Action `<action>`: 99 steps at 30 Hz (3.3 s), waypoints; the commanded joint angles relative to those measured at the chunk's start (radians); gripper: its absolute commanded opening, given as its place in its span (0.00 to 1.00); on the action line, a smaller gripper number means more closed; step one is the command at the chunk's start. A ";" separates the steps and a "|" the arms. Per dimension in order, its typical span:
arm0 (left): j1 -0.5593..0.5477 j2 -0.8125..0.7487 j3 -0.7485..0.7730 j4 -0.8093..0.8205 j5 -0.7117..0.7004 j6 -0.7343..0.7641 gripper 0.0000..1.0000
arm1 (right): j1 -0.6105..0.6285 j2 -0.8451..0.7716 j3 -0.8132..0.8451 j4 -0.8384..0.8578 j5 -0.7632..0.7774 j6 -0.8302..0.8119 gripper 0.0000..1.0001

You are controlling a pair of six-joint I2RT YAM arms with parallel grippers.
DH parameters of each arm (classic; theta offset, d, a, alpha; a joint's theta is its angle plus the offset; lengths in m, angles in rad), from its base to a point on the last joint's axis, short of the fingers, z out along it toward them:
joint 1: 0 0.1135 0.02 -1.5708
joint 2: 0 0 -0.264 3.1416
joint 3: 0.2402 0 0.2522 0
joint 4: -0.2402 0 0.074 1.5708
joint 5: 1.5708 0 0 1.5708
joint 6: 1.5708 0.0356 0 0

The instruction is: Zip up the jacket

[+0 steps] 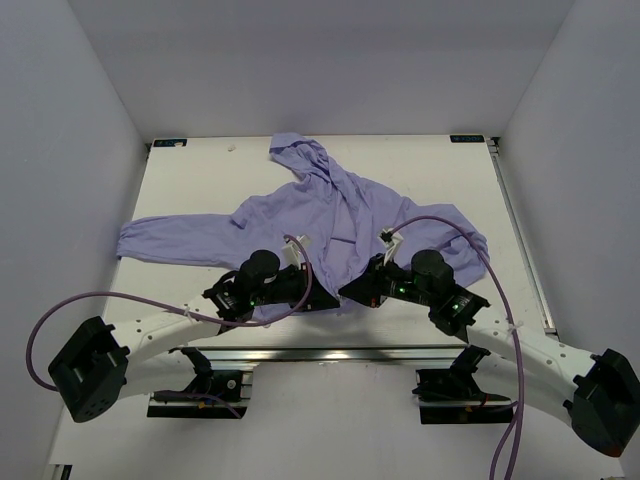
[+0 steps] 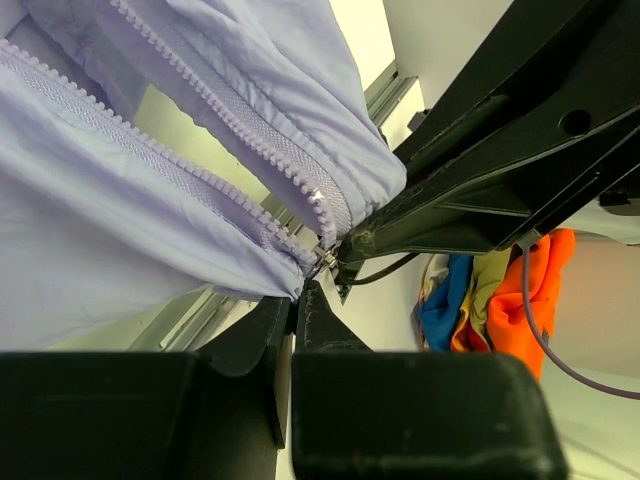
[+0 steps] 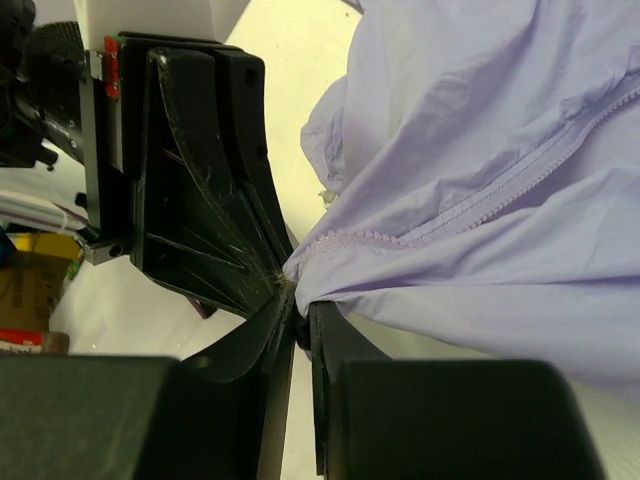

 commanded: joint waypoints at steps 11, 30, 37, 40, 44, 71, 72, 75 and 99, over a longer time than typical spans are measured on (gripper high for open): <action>-0.005 -0.027 0.029 0.016 0.009 0.023 0.00 | 0.001 0.039 0.081 -0.033 -0.094 -0.117 0.00; -0.105 0.058 0.087 -0.064 0.005 0.064 0.00 | 0.001 -0.012 0.015 0.330 0.277 0.198 0.00; -0.142 0.066 0.100 -0.081 0.008 0.072 0.00 | 0.001 -0.012 0.021 0.325 0.317 0.193 0.00; -0.151 0.072 0.101 -0.075 0.017 0.075 0.00 | 0.001 -0.018 0.015 0.320 0.317 0.193 0.00; -0.151 0.050 0.109 -0.108 -0.023 0.077 0.00 | 0.001 -0.032 0.024 0.239 0.283 0.172 0.00; -0.075 0.012 0.126 -0.124 -0.178 0.058 0.00 | 0.001 -0.117 -0.051 -0.103 0.011 0.134 0.89; -0.073 0.013 0.124 -0.119 -0.175 0.055 0.00 | 0.001 -0.127 -0.063 -0.115 0.002 0.126 0.89; -0.068 0.013 0.121 -0.105 -0.172 0.054 0.00 | 0.000 -0.151 -0.079 -0.131 -0.004 0.092 0.89; -0.062 0.007 0.106 -0.076 -0.159 0.032 0.00 | 0.003 0.041 -0.143 0.173 -0.117 -0.121 0.42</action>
